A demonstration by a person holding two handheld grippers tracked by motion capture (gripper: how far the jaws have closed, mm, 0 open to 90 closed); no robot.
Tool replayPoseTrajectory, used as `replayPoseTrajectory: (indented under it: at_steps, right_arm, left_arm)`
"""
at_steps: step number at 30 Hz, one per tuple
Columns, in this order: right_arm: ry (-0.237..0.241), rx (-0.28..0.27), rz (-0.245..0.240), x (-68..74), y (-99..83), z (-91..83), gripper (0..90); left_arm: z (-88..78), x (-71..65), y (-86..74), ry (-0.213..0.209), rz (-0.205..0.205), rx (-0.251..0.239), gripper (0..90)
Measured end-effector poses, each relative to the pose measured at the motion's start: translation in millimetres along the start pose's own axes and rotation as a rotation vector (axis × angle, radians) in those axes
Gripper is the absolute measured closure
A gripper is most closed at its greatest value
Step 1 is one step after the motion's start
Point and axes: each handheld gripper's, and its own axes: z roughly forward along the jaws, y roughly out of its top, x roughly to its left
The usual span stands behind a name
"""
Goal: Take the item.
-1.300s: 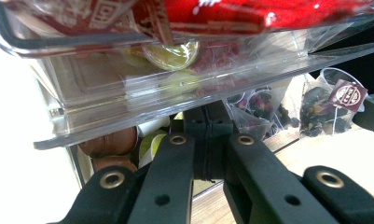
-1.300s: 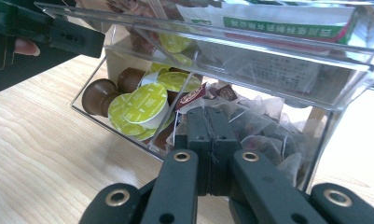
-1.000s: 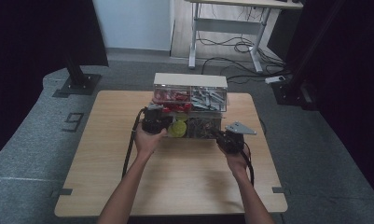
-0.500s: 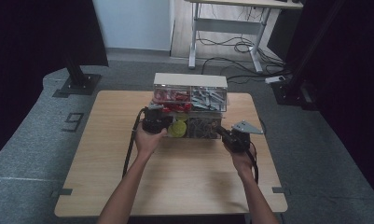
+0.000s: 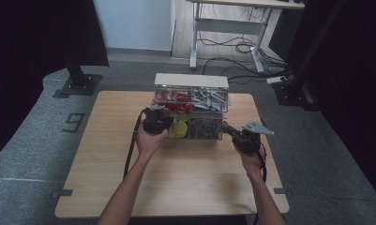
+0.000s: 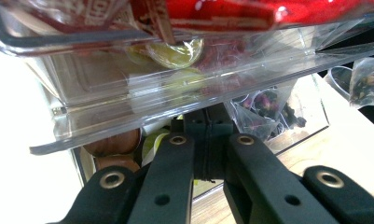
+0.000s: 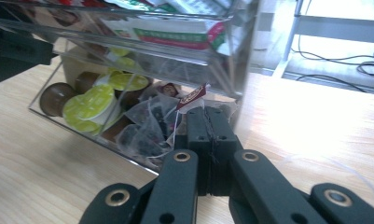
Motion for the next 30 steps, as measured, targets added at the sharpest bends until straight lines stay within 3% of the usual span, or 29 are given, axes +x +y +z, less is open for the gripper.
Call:
replayPoseTrajectory:
  at_steps: [30]
  right_arm:
    - [-0.084,0.021,0.027,-37.4,-1.1,-3.7,89.4]
  left_arm:
    - [-0.3,-0.1,-0.5,-0.007,0.005,0.007,90.0]
